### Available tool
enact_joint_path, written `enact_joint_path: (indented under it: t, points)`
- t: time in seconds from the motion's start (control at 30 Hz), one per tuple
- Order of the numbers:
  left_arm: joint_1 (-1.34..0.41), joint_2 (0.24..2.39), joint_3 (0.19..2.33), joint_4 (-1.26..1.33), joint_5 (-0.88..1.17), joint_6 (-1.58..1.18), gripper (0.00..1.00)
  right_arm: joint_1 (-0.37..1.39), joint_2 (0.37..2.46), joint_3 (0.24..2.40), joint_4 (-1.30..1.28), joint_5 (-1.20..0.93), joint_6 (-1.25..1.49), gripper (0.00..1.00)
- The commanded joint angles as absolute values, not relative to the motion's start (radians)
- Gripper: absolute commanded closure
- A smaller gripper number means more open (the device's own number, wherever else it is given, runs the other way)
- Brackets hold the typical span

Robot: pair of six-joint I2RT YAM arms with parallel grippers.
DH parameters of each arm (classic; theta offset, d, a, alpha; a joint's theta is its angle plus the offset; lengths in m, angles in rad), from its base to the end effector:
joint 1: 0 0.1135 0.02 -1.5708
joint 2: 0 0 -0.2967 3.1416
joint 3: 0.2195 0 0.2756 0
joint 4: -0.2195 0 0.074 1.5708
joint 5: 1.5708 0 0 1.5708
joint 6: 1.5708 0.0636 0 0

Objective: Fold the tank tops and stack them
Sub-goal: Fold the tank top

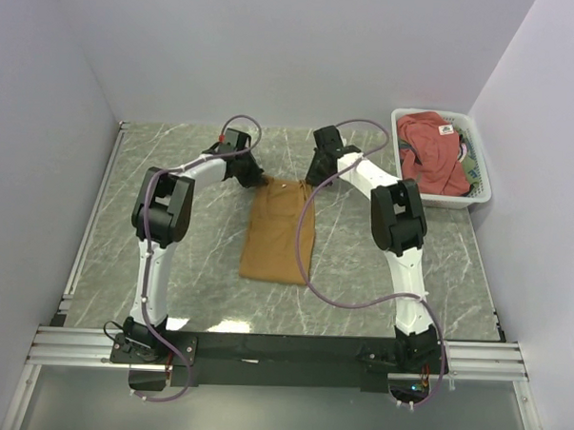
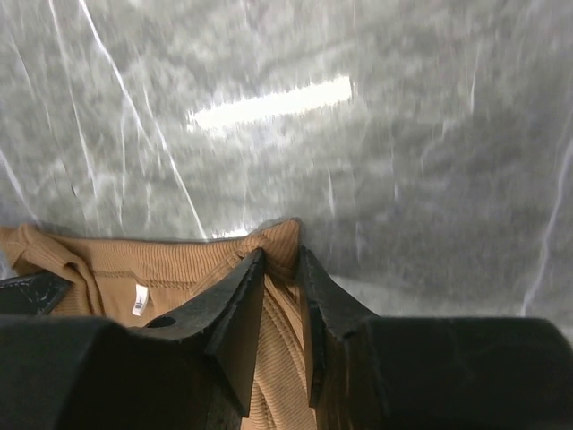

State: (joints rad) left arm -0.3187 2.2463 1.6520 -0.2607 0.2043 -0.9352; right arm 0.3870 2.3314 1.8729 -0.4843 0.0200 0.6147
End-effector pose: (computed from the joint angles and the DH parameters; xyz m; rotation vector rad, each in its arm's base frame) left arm 0.5196 -0.1850 0.1413 -0.6854 2.4774 -0.7768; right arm 0.5312 0.2151 0.1519 0.2986 2.5384 0.3761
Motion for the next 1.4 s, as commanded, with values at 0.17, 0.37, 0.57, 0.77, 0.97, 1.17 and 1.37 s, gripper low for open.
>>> enact_joint_path:
  t: [0.17,0.37,0.57,0.77,0.97,1.17,1.37]
  points:
    - [-0.291,2.238,1.746,-0.152,0.276,-0.870,0.86,0.351,2.323,1.965,-0.471,0.003,0.558,0.53]
    - [-0.285,2.071,1.704,-0.118,0.298,-0.853,0.63,0.330,2.231,1.958,-0.480,-0.014,0.548,0.41]
    - [-0.291,1.737,1.384,-0.210,0.110,-0.936,0.59,0.328,1.899,1.569,-0.384,0.037,0.633,0.11]
    - [-0.385,1.377,0.902,-0.233,0.003,-1.023,0.53,0.357,1.567,1.014,-0.157,-0.064,0.767,0.09]
    - [-0.540,1.183,0.655,-0.342,-0.150,-1.100,0.49,0.599,1.333,0.752,-0.167,0.067,0.853,0.13]
    - [-0.558,1.039,0.482,-0.295,-0.135,-1.134,0.48,0.702,1.227,0.513,-0.078,0.084,1.031,0.19]
    - [-0.558,1.098,0.449,-0.158,-0.061,-1.095,0.46,0.738,1.249,0.430,-0.005,0.084,1.132,0.24]
